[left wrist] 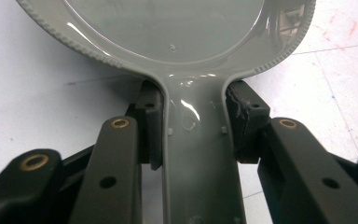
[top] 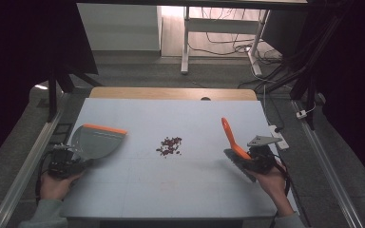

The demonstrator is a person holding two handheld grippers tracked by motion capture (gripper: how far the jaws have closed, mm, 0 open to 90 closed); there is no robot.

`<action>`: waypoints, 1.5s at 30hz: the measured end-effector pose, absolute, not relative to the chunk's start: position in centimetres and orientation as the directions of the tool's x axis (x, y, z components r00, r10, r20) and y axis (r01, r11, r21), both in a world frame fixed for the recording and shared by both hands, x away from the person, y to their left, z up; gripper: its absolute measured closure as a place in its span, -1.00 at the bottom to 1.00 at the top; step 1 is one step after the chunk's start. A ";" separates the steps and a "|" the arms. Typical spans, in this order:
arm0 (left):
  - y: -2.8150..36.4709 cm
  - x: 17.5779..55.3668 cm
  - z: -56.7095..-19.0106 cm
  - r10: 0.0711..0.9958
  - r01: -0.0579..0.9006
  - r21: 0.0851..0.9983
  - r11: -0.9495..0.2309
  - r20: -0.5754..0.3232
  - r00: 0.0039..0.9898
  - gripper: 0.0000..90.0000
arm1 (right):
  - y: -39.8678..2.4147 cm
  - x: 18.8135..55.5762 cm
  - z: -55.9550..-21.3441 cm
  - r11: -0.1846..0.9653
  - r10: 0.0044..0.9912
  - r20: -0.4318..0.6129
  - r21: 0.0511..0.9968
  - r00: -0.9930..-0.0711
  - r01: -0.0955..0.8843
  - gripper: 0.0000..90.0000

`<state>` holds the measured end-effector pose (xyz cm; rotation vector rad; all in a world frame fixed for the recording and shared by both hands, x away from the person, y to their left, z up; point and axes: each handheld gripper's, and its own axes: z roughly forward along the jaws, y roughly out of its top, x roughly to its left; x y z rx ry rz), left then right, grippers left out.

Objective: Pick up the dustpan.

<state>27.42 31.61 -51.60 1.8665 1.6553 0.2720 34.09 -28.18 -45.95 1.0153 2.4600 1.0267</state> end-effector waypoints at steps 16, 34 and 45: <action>32.0 27.1 -50.2 0.871 0.719 0.687 -0.103 -0.288 0.399 0.36 | -27.6 34.6 -45.6 0.483 0.717 0.001 0.721 -0.697 0.497 0.57; 31.1 26.9 -49.1 0.828 0.667 0.730 -0.153 -0.274 0.490 0.36 | -25.6 36.0 -44.3 0.440 0.741 0.012 0.746 -0.671 0.499 0.57; 30.3 26.7 -48.4 0.782 0.638 0.738 -0.218 -0.259 0.567 0.36 | -24.5 37.4 -43.1 0.392 0.744 0.038 0.783 -0.667 0.482 0.57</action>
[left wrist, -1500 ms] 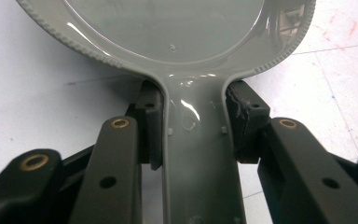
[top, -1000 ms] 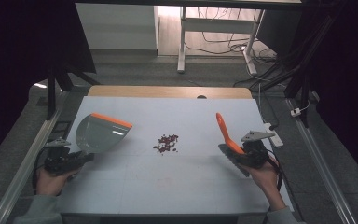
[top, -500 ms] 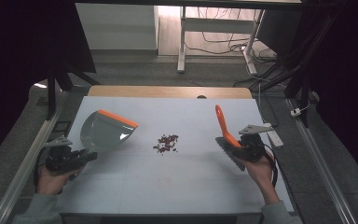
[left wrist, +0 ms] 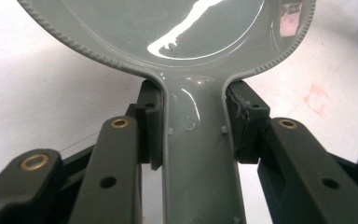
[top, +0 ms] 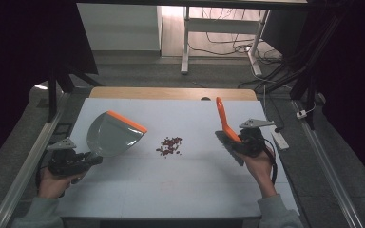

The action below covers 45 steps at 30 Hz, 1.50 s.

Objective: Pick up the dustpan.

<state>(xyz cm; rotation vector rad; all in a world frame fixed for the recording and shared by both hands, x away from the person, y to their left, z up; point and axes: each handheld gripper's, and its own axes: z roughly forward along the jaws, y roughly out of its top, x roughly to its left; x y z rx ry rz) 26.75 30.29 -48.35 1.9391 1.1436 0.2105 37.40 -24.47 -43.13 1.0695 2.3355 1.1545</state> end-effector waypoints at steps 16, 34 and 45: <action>29.3 25.9 -47.7 0.748 0.615 0.740 -0.273 -0.239 0.619 0.36 | -23.3 39.1 -43.7 0.425 0.704 0.032 0.781 -0.709 0.458 0.57; 27.1 25.7 -48.4 0.642 0.605 0.681 -0.413 -0.254 0.724 0.36 | -22.8 39.4 -43.9 0.428 0.697 0.031 0.784 -0.717 0.450 0.57; 26.0 25.7 -49.1 0.633 0.599 0.629 -0.496 -0.210 0.745 0.36 | -22.3 39.5 -44.4 0.444 0.689 0.028 0.773 -0.724 0.453 0.57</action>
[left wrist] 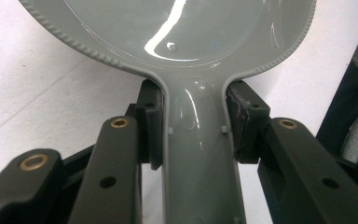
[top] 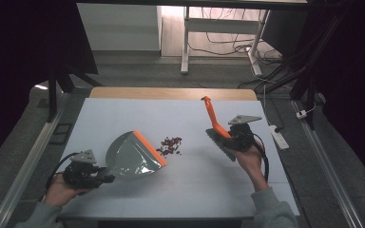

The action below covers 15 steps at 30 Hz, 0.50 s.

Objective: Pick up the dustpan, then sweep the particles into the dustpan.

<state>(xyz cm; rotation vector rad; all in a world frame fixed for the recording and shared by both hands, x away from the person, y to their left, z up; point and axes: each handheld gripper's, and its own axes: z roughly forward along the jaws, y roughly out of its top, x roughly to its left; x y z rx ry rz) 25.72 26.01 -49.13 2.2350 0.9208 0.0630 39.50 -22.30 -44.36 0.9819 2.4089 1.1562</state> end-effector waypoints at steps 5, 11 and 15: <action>25.6 25.8 -49.5 0.627 0.599 0.605 -0.524 -0.202 0.753 0.36 | -22.0 39.5 -44.5 0.446 0.689 0.022 0.775 -0.724 0.448 0.57; 25.5 25.7 -49.6 0.625 0.603 0.594 -0.532 -0.204 0.753 0.36 | -21.8 39.5 -44.5 0.442 0.684 0.032 0.777 -0.729 0.448 0.57; 25.6 25.7 -49.5 0.633 0.609 0.590 -0.530 -0.202 0.747 0.36 | -21.3 39.6 -44.3 0.442 0.675 0.031 0.783 -0.737 0.438 0.57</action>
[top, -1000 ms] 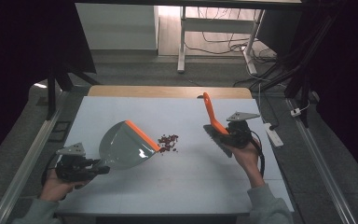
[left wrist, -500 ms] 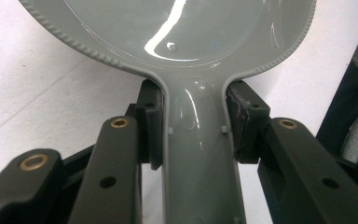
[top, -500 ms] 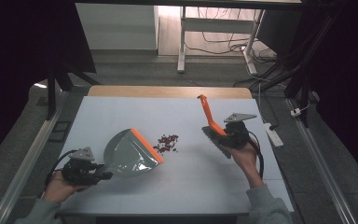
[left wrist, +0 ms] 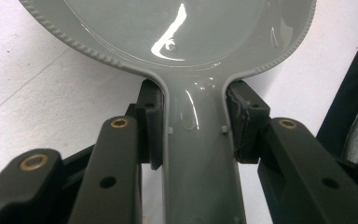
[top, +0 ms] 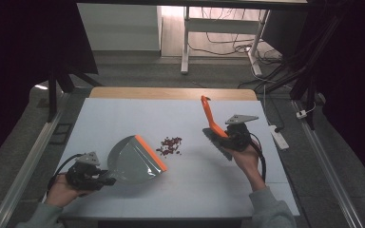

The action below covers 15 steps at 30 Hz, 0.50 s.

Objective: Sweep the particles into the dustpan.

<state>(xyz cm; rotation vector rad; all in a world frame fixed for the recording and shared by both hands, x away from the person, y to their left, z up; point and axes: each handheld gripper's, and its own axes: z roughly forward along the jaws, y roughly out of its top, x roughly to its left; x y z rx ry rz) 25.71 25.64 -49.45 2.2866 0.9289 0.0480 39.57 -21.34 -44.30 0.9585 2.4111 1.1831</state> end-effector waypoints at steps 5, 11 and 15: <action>25.6 25.8 -49.6 0.636 0.610 0.589 -0.530 -0.199 0.745 0.36 | -20.7 39.7 -44.3 0.445 0.669 0.026 0.786 -0.743 0.428 0.57; 25.8 25.8 -49.8 0.635 0.616 0.579 -0.533 -0.207 0.744 0.36 | -19.9 40.2 -44.5 0.456 0.666 0.018 0.781 -0.745 0.426 0.57; 25.8 25.9 -49.8 0.640 0.618 0.582 -0.529 -0.204 0.741 0.36 | -19.1 40.7 -44.4 0.463 0.664 0.010 0.780 -0.748 0.421 0.57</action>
